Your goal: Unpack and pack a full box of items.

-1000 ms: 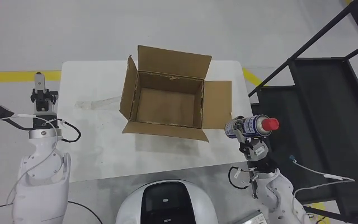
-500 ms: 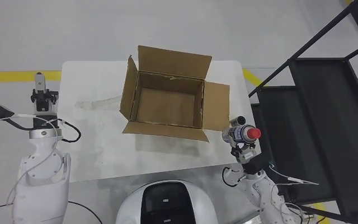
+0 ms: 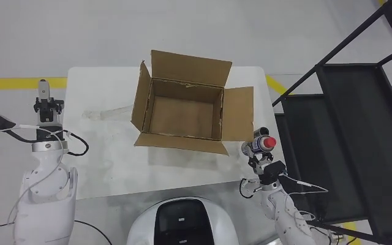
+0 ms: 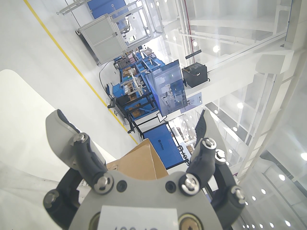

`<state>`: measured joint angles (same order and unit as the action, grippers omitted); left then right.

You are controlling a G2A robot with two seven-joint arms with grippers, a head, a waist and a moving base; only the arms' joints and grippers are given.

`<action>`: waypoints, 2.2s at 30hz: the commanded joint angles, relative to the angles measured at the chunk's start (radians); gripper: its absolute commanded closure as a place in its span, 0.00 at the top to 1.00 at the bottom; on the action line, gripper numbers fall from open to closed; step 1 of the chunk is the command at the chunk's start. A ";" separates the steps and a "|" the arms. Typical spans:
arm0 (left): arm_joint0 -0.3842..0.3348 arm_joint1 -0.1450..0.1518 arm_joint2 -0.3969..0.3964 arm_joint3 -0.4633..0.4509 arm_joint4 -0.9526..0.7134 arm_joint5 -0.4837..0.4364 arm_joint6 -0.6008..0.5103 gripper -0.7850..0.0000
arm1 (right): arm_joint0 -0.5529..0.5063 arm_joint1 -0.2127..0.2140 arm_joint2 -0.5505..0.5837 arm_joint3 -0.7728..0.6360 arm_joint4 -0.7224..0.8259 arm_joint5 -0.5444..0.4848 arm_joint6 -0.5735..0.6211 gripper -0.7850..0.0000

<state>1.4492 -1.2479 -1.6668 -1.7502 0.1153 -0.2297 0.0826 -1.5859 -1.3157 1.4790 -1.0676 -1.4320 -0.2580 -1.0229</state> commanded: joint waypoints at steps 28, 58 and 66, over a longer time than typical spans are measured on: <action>0.000 0.000 0.000 0.000 0.000 0.000 0.000 1.00 | 0.221 -0.050 -0.143 0.369 0.100 0.043 -0.059 0.00; 0.000 0.000 0.000 0.000 0.000 0.000 0.000 1.00 | 0.239 -0.030 -0.125 0.395 0.105 -0.002 -0.151 1.00; 0.000 0.000 0.000 0.000 0.000 0.000 0.000 1.00 | 0.094 0.010 -0.032 0.074 0.089 -0.044 -0.126 1.00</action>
<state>1.4492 -1.2479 -1.6668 -1.7502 0.1153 -0.2297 0.0826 -1.4667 -1.3109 1.4328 -0.9338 -1.3379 -0.2925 -1.1629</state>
